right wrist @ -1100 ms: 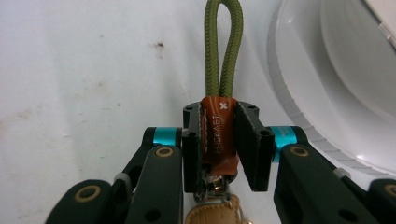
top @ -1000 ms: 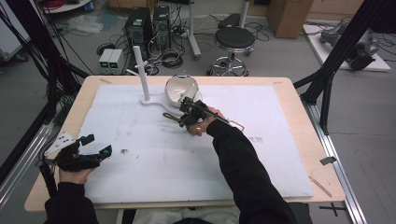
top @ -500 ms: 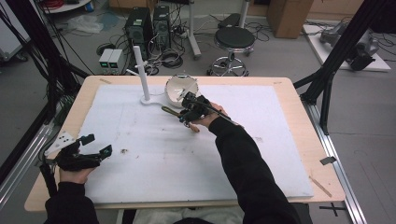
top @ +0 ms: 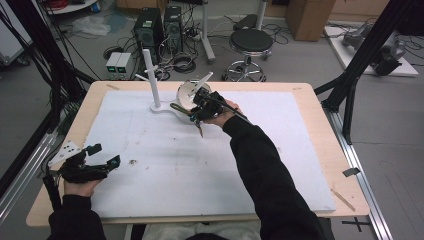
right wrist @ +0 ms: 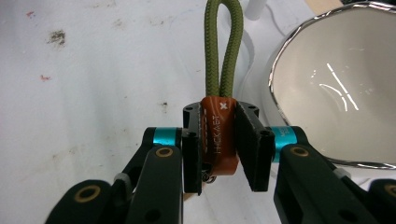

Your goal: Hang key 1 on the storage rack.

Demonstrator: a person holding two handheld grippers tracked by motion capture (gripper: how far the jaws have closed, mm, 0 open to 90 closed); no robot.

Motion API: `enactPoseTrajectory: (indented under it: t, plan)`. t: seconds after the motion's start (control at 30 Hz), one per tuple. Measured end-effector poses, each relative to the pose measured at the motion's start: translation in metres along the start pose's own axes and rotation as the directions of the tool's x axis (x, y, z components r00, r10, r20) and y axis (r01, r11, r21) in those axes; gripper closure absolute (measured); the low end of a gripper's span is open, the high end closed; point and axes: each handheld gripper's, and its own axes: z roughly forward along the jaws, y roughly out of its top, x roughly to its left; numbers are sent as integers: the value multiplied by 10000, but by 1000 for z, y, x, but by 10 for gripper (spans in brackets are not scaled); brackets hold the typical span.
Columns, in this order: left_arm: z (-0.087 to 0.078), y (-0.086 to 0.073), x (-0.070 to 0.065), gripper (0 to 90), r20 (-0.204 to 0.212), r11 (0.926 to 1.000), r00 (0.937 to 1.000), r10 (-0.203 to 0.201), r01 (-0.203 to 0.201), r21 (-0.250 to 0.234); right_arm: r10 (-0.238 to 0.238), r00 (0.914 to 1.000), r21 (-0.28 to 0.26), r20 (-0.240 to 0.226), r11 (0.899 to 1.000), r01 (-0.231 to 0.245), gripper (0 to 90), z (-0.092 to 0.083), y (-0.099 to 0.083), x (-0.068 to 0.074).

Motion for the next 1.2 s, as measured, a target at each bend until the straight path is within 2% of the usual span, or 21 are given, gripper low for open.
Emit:
enactPoseTrajectory:
  t: [0.1,0.13,0.27,0.33,0.47,0.53,0.6,0.93,1.1,1.2]
  plan:
    - [1,0,0,48,25,10000,10000,-16,16,16,59,10000,64,46,10000,-60,726,-4,5,-1]
    - [1,0,0,48,27,10000,10000,-10,10,9,-120,9999,8,120,9999,120,726,-7,8,-2]
    - [1,0,1,48,22,10000,10000,-15,15,4,30,10000,-235,21,9997,-30,726,-14,17,-5]
    - [0,0,0,48,26,10000,10000,2,-2,49,-158,9997,-131,170,9998,160,726,-15,21,-5]
    - [0,0,0,48,37,10000,10000,-8,8,74,-63,10000,-344,60,9994,65,726,-19,31,-5]
    - [0,0,0,48,44,10000,10000,5,-5,87,-254,9996,-383,116,9989,258,726,-19,37,-5]
    - [0,0,0,48,40,10000,10000,-12,12,52,-348,9992,-236,219,9991,353,726,-21,45,-4]
    - [0,0,0,48,22,10000,10000,-28,28,49,-743,9963,-497,440,9958,765,725,-30,84,-4]
    - [0,0,1,48,42,10000,10000,6,-7,66,-691,9963,-829,505,9939,732,725,-36,101,-9]
    - [0,0,1,48,37,10000,10000,18,-18,83,-712,9957,-766,585,9942,756,725,-37,110,-12]
